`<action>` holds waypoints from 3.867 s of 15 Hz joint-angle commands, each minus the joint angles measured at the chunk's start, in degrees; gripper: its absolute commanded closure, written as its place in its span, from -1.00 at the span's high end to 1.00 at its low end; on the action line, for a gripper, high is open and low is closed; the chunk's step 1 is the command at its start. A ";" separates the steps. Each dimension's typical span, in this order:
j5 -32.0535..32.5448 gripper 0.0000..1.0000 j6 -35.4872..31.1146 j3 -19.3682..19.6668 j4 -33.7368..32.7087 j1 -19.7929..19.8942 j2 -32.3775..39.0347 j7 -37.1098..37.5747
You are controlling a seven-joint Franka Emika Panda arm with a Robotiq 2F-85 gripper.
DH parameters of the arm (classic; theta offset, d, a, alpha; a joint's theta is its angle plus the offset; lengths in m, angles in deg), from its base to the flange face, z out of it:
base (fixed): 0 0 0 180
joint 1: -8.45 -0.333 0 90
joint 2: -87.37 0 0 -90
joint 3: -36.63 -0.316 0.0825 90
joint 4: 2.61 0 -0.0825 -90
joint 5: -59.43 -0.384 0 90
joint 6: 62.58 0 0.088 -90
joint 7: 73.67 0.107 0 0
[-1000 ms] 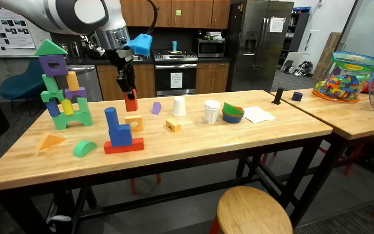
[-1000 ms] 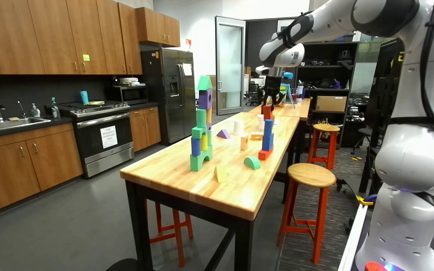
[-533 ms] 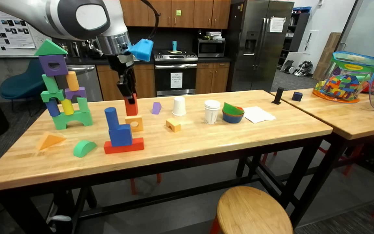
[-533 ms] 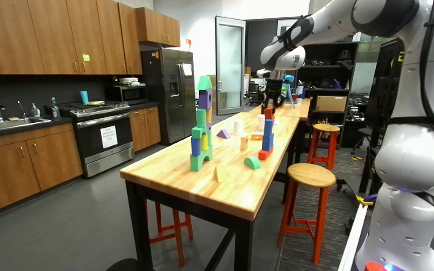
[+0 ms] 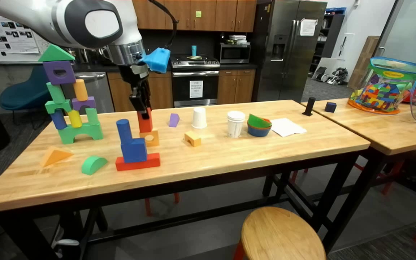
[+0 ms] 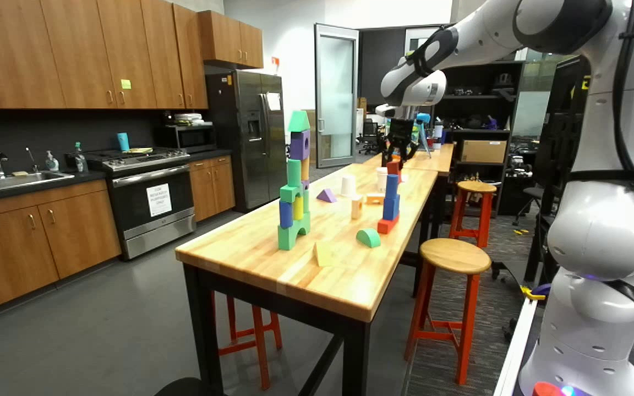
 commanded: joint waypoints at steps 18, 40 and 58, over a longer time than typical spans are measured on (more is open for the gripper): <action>0.62 -0.62 -3.20 -0.65 2.26 -0.17 -0.80 1.23; 4.84 -0.62 -6.00 -1.43 4.62 -1.12 -0.89 7.93; 4.24 -0.62 -4.88 -1.04 5.60 -0.41 -1.45 9.15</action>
